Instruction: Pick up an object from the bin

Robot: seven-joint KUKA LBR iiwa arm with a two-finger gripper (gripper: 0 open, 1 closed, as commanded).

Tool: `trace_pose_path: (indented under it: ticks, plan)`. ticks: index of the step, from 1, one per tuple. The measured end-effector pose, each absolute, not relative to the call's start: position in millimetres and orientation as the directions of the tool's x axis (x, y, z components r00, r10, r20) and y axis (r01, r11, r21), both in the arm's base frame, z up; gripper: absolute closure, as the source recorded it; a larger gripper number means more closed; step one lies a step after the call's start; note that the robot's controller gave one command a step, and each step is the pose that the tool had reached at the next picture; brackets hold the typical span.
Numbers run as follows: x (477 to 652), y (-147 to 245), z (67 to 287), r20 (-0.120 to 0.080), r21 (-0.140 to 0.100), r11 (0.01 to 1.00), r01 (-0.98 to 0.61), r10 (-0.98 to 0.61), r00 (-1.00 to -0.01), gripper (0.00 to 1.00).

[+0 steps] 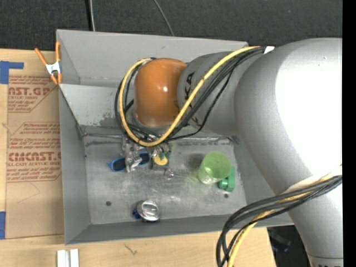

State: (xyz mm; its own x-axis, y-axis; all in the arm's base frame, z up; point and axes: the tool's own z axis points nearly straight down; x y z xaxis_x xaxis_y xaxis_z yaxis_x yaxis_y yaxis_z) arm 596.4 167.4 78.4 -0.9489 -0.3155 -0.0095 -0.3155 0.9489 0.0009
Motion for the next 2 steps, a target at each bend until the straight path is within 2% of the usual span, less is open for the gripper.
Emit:
trace_pose_path:
  ticks: [1, 2]
  plan:
    - [597.7, 168.0, 83.3, -0.005, 0.001, 0.949, -0.315, -0.315, -0.949, 1.00]
    - [599.1, 168.9, 127.4, -0.007, 0.000, 0.949, -0.315, -0.315, -0.949, 1.00]
